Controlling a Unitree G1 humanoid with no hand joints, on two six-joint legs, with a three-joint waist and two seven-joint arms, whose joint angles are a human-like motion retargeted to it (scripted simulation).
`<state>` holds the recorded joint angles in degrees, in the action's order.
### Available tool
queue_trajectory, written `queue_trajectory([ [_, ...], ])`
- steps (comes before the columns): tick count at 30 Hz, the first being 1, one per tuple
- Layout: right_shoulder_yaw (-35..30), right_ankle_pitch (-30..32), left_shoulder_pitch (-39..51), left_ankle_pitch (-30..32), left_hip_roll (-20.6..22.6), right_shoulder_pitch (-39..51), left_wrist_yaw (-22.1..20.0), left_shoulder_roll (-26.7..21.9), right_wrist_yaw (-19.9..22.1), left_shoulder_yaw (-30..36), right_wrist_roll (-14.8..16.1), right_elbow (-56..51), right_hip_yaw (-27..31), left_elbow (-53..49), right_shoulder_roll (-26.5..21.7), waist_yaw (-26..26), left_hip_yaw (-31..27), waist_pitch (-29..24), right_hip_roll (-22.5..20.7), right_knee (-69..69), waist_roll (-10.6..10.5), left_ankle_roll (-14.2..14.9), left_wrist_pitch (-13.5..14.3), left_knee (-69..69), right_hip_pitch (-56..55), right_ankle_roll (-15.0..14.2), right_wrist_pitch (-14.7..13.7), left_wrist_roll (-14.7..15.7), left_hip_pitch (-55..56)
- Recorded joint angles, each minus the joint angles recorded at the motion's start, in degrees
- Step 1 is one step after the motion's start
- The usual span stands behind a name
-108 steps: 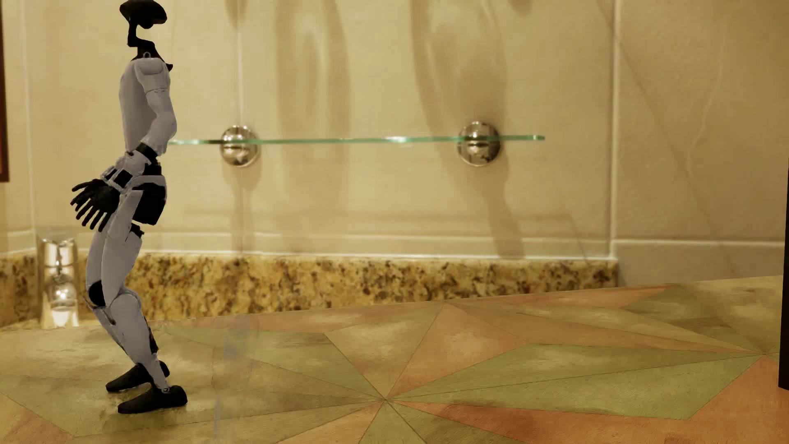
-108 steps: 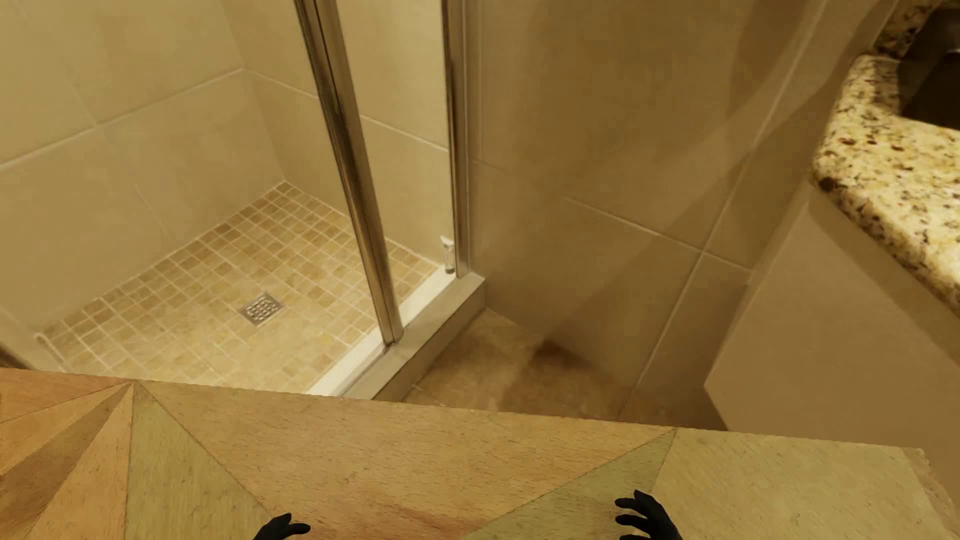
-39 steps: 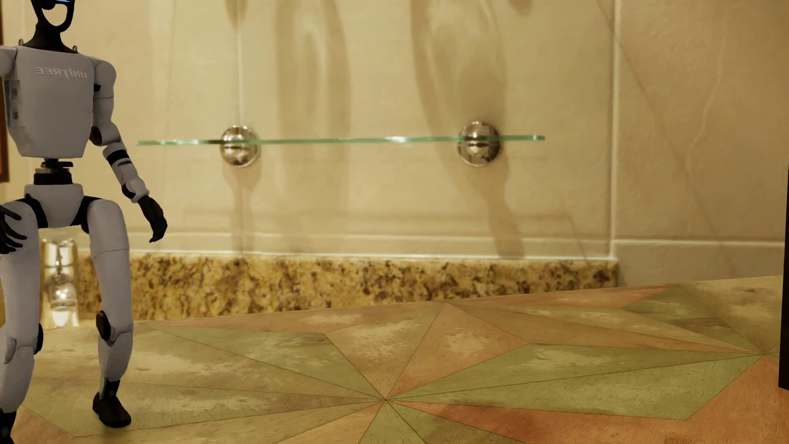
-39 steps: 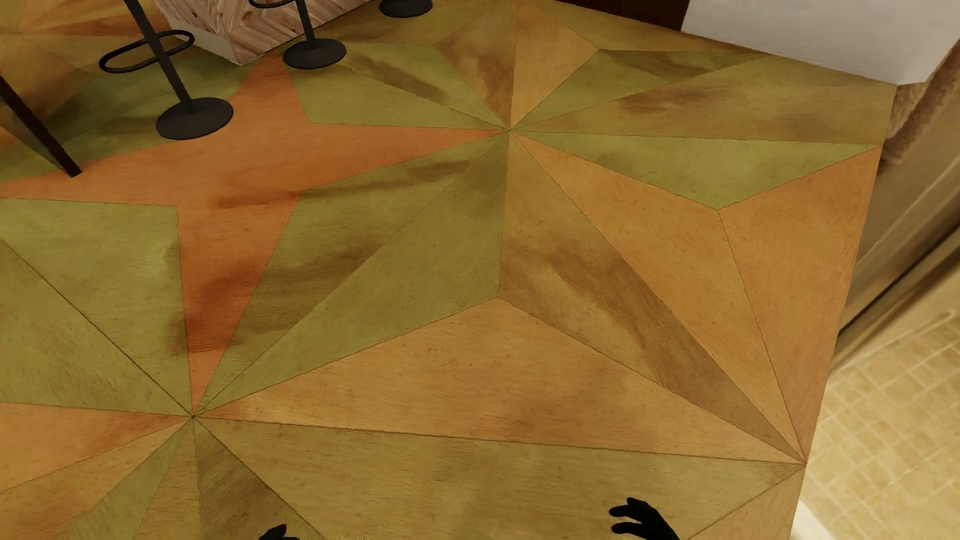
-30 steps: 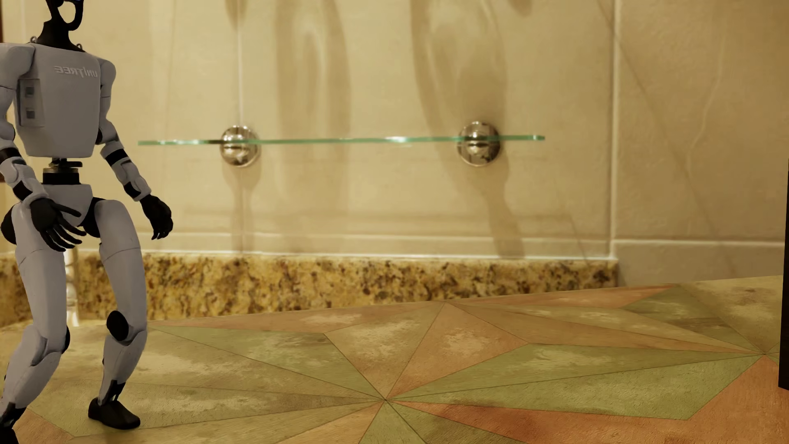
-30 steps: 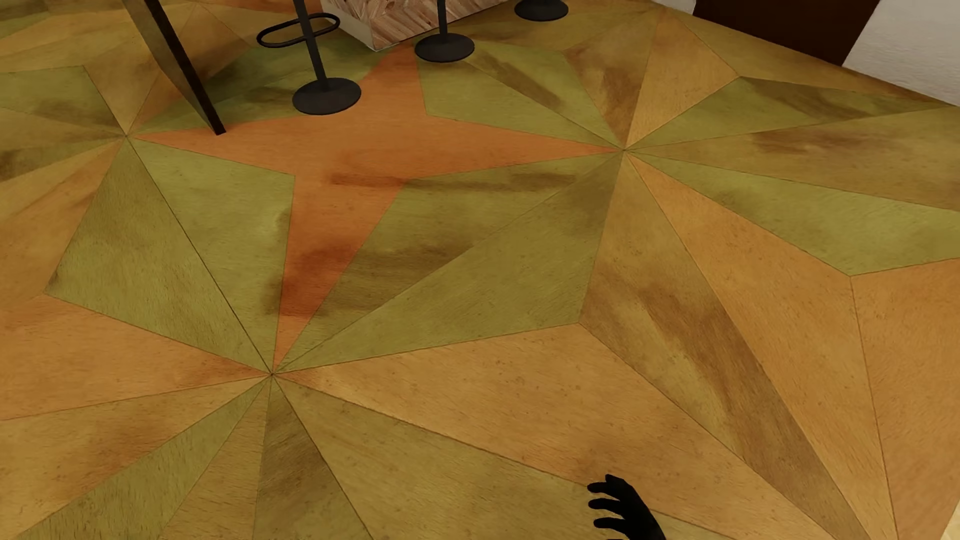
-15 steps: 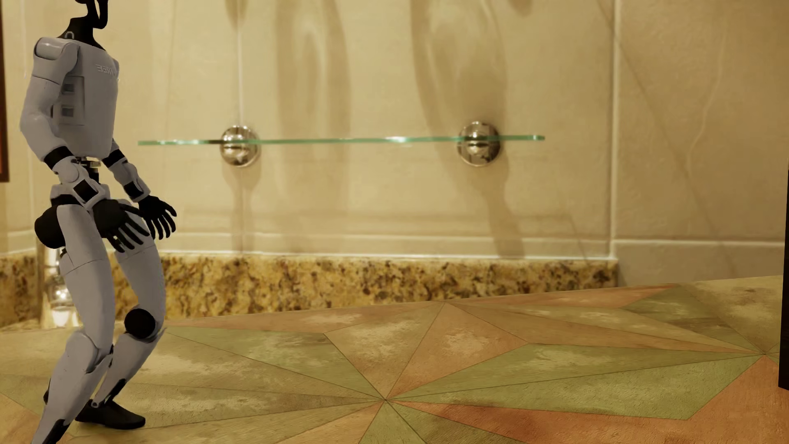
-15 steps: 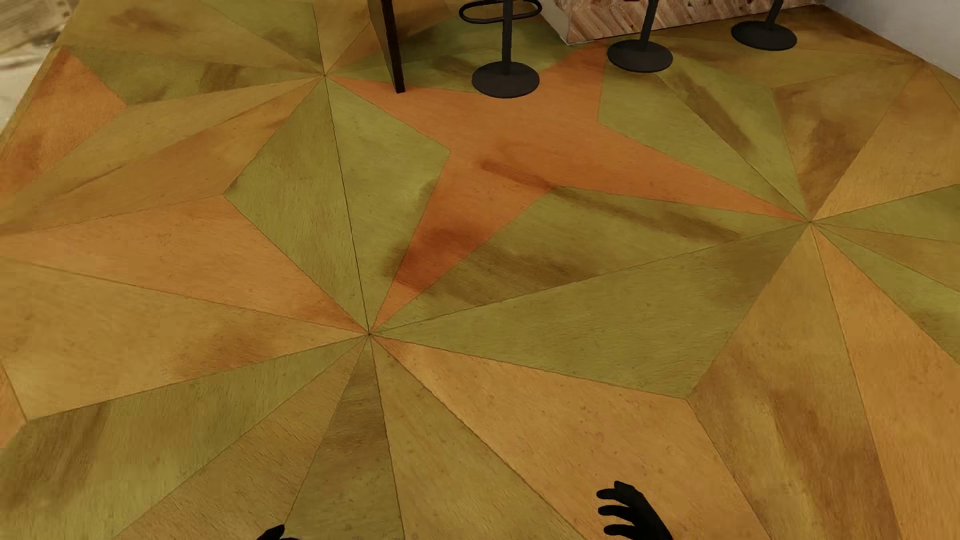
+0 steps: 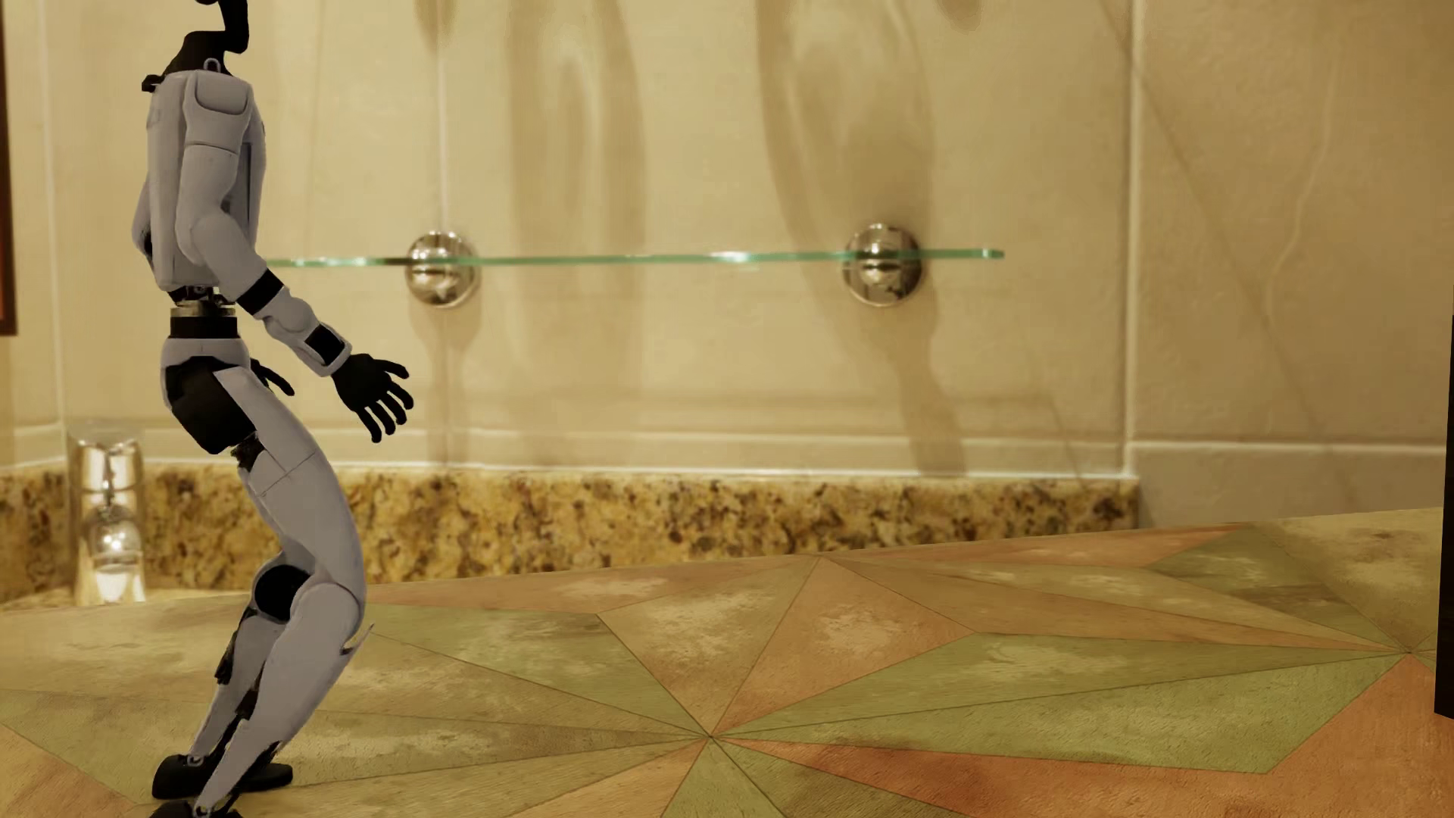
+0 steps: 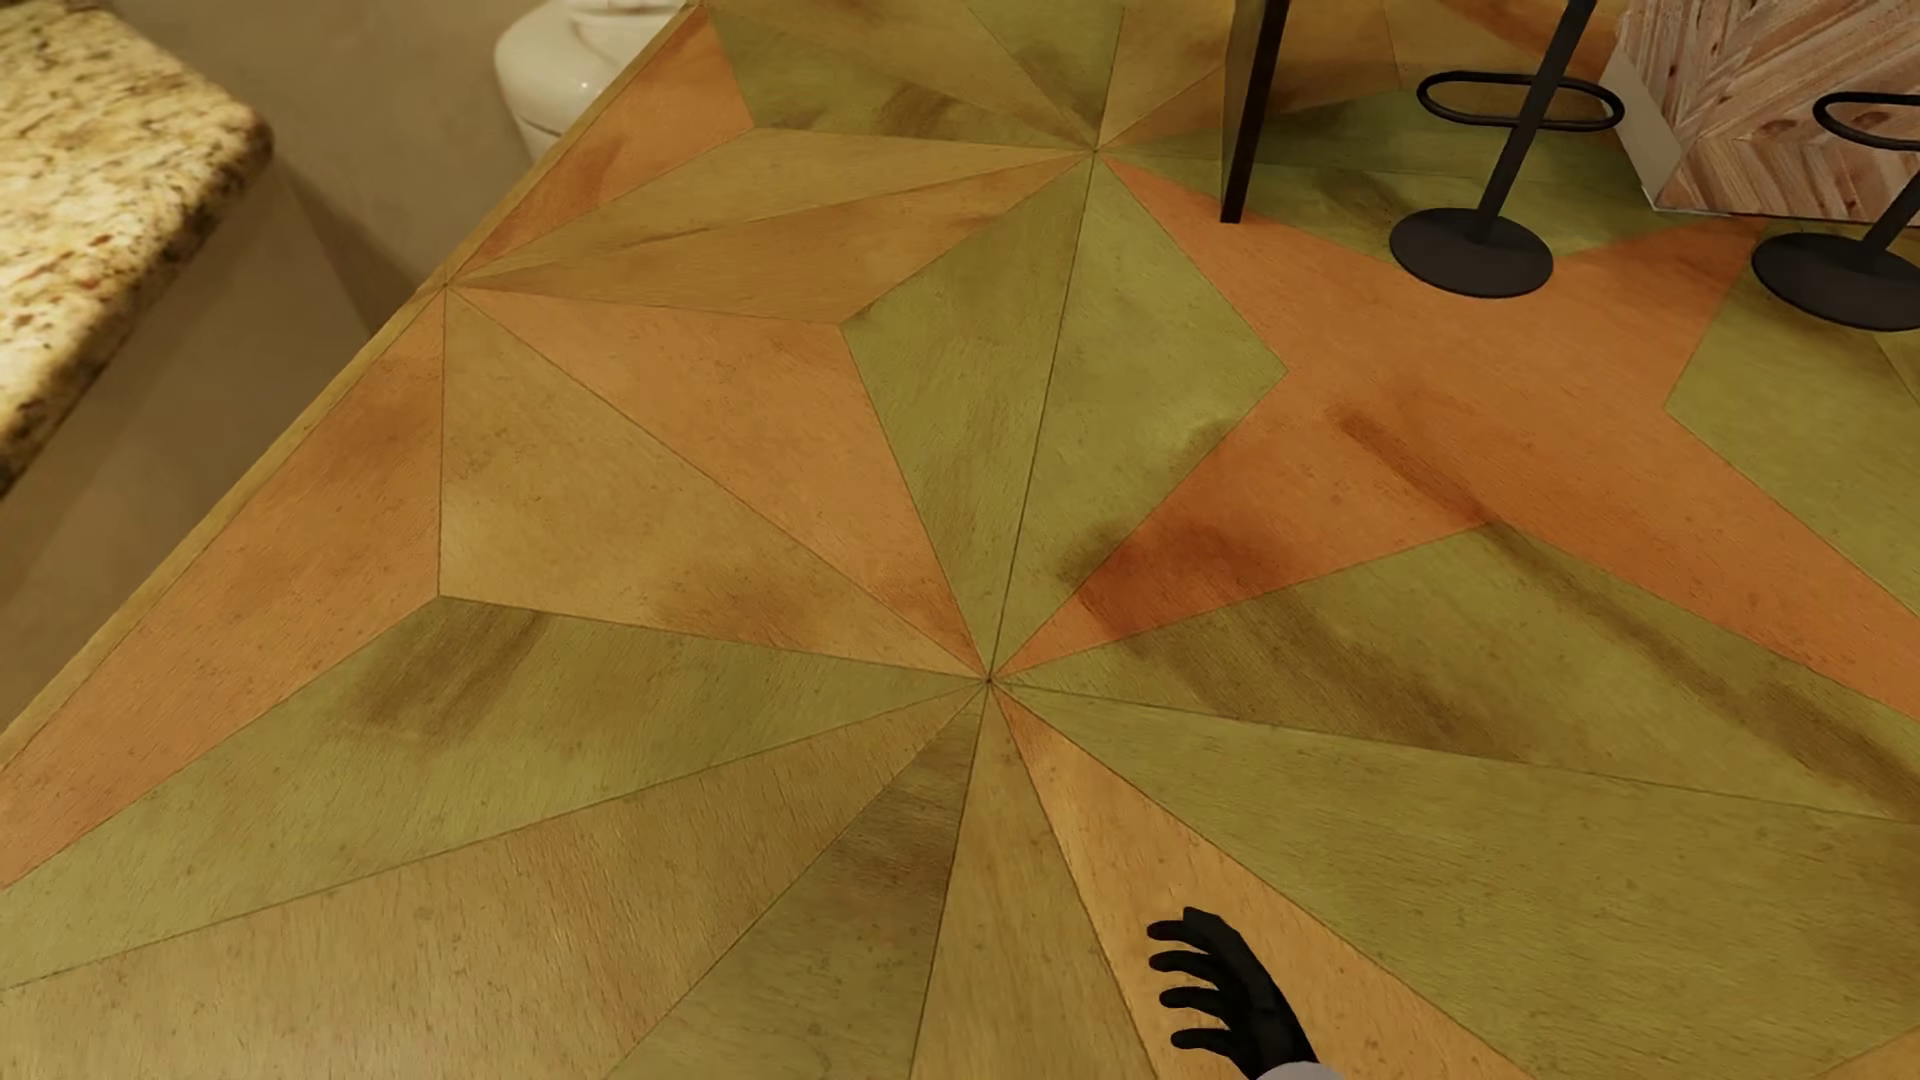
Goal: Face back
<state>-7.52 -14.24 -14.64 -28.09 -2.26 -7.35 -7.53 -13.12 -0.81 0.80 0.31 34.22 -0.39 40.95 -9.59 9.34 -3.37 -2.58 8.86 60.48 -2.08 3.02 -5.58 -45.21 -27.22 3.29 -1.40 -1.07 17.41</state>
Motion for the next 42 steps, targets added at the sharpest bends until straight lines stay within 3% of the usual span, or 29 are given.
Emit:
queue_trajectory([
  [1,3.14,-1.98,-0.41,0.44,0.79,-3.26,-1.07,0.36,-0.62,1.13,0.32,-0.13,2.00,-1.28,0.29,-1.03,-0.97,0.80,-0.90,-3.71,1.03,0.06,1.05,1.63,-1.34,6.52,-0.51,-0.28,-0.92],
  [2,6.10,-7.69,0.52,-0.16,1.57,-5.34,-2.32,2.26,-1.49,2.16,0.14,1.42,2.96,-1.71,-0.40,-2.17,-1.98,1.28,-0.46,-14.18,1.85,0.14,2.17,1.04,0.28,7.76,-0.75,-0.64,-1.00],
  [3,5.18,-5.75,1.35,-1.01,1.58,-6.11,-3.19,3.76,-1.78,2.90,-0.25,2.36,3.40,-1.86,-2.26,-2.13,-2.52,2.21,0.05,-17.04,2.23,0.27,2.55,-0.29,2.11,-10.44,-0.14,-0.81,-0.12],
  [4,4.50,-5.41,1.72,-1.52,0.24,-6.55,-3.33,4.15,-1.76,3.55,-0.74,1.01,1.78,-3.60,-3.07,-2.23,-1.24,2.19,0.19,-17.57,1.90,0.47,1.69,-1.46,3.47,-12.26,0.89,-0.65,0.33],
  [6,4.47,-6.84,1.70,-1.90,-1.86,-3.90,-1.35,2.59,-1.89,1.54,-1.41,0.48,-1.46,-4.68,-3.67,-2.01,2.09,1.73,1.40,-17.72,1.19,0.19,0.53,-2.84,5.92,-12.53,2.76,0.17,0.94],
  [9,0.63,-7.53,0.38,-3.33,-0.29,1.60,0.51,1.11,-0.15,-1.66,-1.76,-0.85,-1.72,-0.16,-0.24,0.29,-0.30,0.90,2.64,-13.72,0.98,-0.88,-0.13,-3.89,7.09,-12.52,3.95,0.88,0.38],
  [10,1.23,-3.93,-0.18,-3.04,0.62,2.15,-0.42,0.58,0.04,-1.33,-2.29,-1.43,-0.23,0.41,0.79,0.31,-1.29,-0.13,2.57,-7.35,1.41,-1.13,-0.07,-3.12,4.58,-7.95,3.65,1.18,-0.55],
  [11,1.74,0.03,-0.85,-2.18,1.71,0.12,-1.73,-0.06,-0.55,-1.62,-3.02,-0.68,2.02,2.14,1.02,0.32,-2.47,-0.03,1.44,-2.03,2.76,-1.19,1.01,-1.11,1.60,2.61,2.64,1.13,-1.48],
  [12,3.64,-2.66,-1.90,-1.95,1.29,-0.98,-3.00,0.09,-2.28,-1.66,-3.50,-0.79,1.89,0.15,-0.01,-1.33,-2.10,-0.16,-0.62,-3.32,3.72,-1.00,0.70,-0.32,-0.24,8.66,2.59,0.99,-1.86],
  [13,6.38,-5.73,-1.97,-1.52,0.90,-1.13,-3.80,0.45,-3.50,-1.47,-3.53,-2.19,0.63,-2.96,0.47,-4.41,0.01,-0.96,-1.94,-8.83,5.38,-0.74,-0.18,-1.48,-1.81,11.27,3.24,1.20,-1.63],
  [14,6.69,-3.51,-0.18,0.73,-0.03,-0.91,-3.49,2.25,-3.46,-1.85,-3.03,-2.15,1.97,-5.00,-1.64,-7.27,1.69,-1.68,-3.47,-13.08,5.49,-0.44,-0.69,-9.38,-1.69,5.40,3.94,1.46,2.00],
  [15,5.54,-2.81,1.70,1.27,-0.13,-2.60,-1.97,2.72,-2.03,0.20,-1.32,-0.48,3.93,-6.14,-1.68,-9.24,2.12,-0.32,-3.87,-14.93,5.72,0.18,-1.03,-10.60,-1.46,-6.97,4.38,1.66,3.02],
  [16,5.35,-2.45,4.55,0.77,-0.43,-4.79,0.14,3.07,-0.56,1.96,1.35,0.93,4.47,-7.43,-0.27,-11.47,2.07,0.38,-4.37,-16.06,5.48,1.11,-1.60,-9.21,-0.90,-9.58,4.91,1.94,2.00],
  [19,4.74,-0.50,9.95,3.44,-1.14,-8.27,7.86,2.71,1.95,1.57,8.17,2.12,4.56,-7.70,1.40,-16.60,1.47,0.21,-5.43,-20.13,3.05,3.80,2.25,-8.69,1.10,-9.14,6.21,3.94,1.66],
  [21,5.21,0.61,8.74,-0.17,-1.68,-6.47,10.77,2.87,2.38,0.88,7.20,2.29,3.95,-7.71,0.61,-16.40,0.89,0.04,-5.74,-22.04,0.57,5.28,3.32,-2.50,1.30,-9.34,5.57,4.51,-0.95],
  [22,5.23,0.96,7.18,-1.97,-1.79,-5.51,11.31,1.91,2.49,0.89,5.95,1.21,3.76,-7.60,1.37,-15.93,1.17,-0.04,-5.65,-22.55,0.12,4.06,2.92,1.85,1.19,-9.35,4.81,4.41,-2.82],
  [23,4.47,1.64,5.10,-1.19,-1.87,-5.06,11.26,0.55,2.16,0.79,4.59,0.73,3.61,-8.56,1.08,-15.11,1.25,0.02,-5.96,-23.66,-0.09,-0.69,1.71,3.12,1.34,-9.20,3.73,3.88,-3.02],
  [24,4.54,2.17,5.09,-0.60,-1.47,-4.52,10.42,0.87,1.51,0.84,3.54,1.66,3.47,-7.90,-0.06,-14.40,1.13,0.13,-5.59,-24.69,0.11,-2.12,0.31,3.89,1.53,-9.17,2.66,2.99,-2.93],
  [25,5.48,2.04,5.18,0.17,-1.17,-4.51,9.38,1.50,1.08,1.09,2.27,1.66,3.15,-8.29,0.26,-14.28,0.73,-0.10,-5.14,-24.74,0.64,-0.14,-0.87,4.82,1.74,-8.72,2.00,1.91,-3.26],
  [26,4.62,2.24,4.51,0.26,-1.15,-4.63,8.37,2.33,0.96,1.16,0.71,1.30,3.13,-8.83,0.38,-14.82,0.72,0.12,-4.99,-24.87,1.29,1.12,-1.14,4.81,1.62,-9.22,1.98,1.02,-3.08],
  [28,3.74,1.72,7.48,0.97,-0.62,-4.93,7.44,3.26,0.54,2.41,-0.70,2.61,3.06,-7.79,1.32,-15.12,0.34,-0.61,-4.65,-23.77,3.06,-0.33,0.16,3.05,1.62,-9.08,3.68,0.36,-2.57],
  [30,5.19,2.73,6.83,1.49,-1.33,-5.08,8.33,3.51,-0.25,2.18,0.02,2.04,3.17,-7.40,0.71,-15.64,0.08,-0.33,-5.45,-25.24,3.15,2.49,3.31,1.86,1.83,-8.96,6.97,0.99,-1.68],
  [31,5.20,3.41,6.63,0.21,-1.85,-5.47,9.31,2.40,-0.45,1.83,0.65,0.75,3.23,-7.54,0.54,-16.15,0.04,0.23,-6.05,-26.21,2.90,2.12,3.48,4.93,1.62,-8.86,8.30,1.18,-2.79],
  [32,4.75,4.10,7.00,0.98,-1.69,-5.95,10.32,1.19,-0.56,1.06,1.65,1.58,3.22,-7.31,-0.11,-16.12,0.27,0.67,-5.95,-27.47,3.23,-0.61,3.38,6.27,1.91,-8.94,8.67,1.18,-3.12],
  [34,4.24,3.94,7.21,1.40,-1.66,-5.46,11.02,1.29,0.80,1.00,3.12,2.02,3.51,-7.98,0.80,-15.62,0.51,-0.14,-5.91,-26.73,3.54,0.90,3.54,3.19,1.83,-9.07,8.38,1.25,-1.94],
  [35,3.86,3.97,6.46,0.96,-1.80,-5.25,11.18,1.65,1.16,1.04,3.73,2.19,3.65,-7.05,0.60,-15.21,0.71,0.00,-6.13,-26.44,3.13,-0.10,3.99,2.22,1.32,-9.21,7.87,1.40,-1.25],
  [38,3.10,-0.72,6.85,-0.33,-1.42,-4.05,10.24,1.77,0.40,0.74,2.46,1.80,2.56,-6.20,-0.14,-15.30,-0.03,-0.39,-5.45,-22.20,3.93,0.02,2.26,2.89,0.24,-6.30,7.18,3.89,-2.07],
  [40,4.75,2.33,7.55,1.17,-1.30,-5.24,9.35,2.53,0.29,1.69,1.89,2.07,3.07,-8.04,-0.18,-13.36,0.13,-0.10,-5.43,-22.65,4.05,0.34,0.83,-2.95,0.29,-9.07,6.04,5.54,0.83],
  [42,4.42,3.51,6.16,-0.10,-1.88,-5.53,9.11,2.34,0.39,1.42,2.46,1.22,2.81,-8.01,0.28,-14.76,0.36,0.82,-5.74,-24.60,2.85,0.23,1.04,1.62,0.64,-9.08,5.22,4.38,-0.95],
])
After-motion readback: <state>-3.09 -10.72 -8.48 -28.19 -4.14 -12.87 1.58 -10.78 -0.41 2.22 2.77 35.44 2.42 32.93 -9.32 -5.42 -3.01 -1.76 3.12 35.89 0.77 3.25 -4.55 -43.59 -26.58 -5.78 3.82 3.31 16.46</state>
